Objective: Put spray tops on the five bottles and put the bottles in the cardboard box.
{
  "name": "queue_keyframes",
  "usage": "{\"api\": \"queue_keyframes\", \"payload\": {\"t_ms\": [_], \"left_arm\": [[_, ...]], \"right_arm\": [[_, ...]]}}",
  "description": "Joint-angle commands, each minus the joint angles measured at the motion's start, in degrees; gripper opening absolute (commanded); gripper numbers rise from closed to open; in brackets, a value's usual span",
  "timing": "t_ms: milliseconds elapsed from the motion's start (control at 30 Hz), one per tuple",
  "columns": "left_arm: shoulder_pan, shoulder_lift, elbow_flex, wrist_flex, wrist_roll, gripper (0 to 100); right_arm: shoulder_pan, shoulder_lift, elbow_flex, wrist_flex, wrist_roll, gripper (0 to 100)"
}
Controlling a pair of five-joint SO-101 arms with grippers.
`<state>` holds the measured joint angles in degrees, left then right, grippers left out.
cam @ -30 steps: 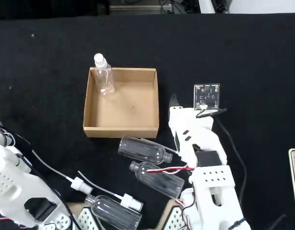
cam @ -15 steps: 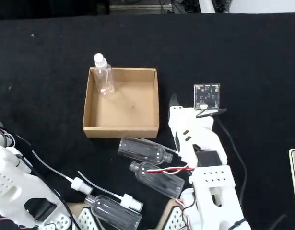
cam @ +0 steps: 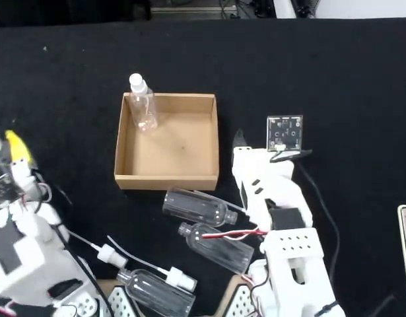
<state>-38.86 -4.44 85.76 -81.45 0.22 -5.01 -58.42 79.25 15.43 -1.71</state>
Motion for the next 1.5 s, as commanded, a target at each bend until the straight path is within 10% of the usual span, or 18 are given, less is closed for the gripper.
{"api": "queue_keyframes", "payload": {"t_ms": [0, 267, 467, 900, 1300, 1467], "left_arm": [[5.8, -13.7, 0.4, 9.8, -0.3, 3], [16.7, -38.9, -2.7, 38.4, -0.2, 3], [27.1, -49.6, -2.6, 45.4, -0.2, 3], [43.9, -40.8, -5.9, 45.4, -0.3, 3], [45.1, -30.8, -8.4, 45.1, -0.2, 3], [45.1, -25.7, -5.8, 32.4, -0.2, 3]], "right_arm": [[1.1, -1.0, -0.4, -1.6, 0.4, 19.8], [1.0, -0.8, -0.4, -1.6, 0.4, 19.8], [1.1, -0.8, -0.4, -1.6, 0.4, 19.8], [1.1, -0.8, -0.4, -1.6, 0.4, 19.8], [1.1, -0.9, -0.4, -1.6, 0.4, 19.8], [1.1, -1.0, -0.4, -1.6, 0.4, 19.8]]}}
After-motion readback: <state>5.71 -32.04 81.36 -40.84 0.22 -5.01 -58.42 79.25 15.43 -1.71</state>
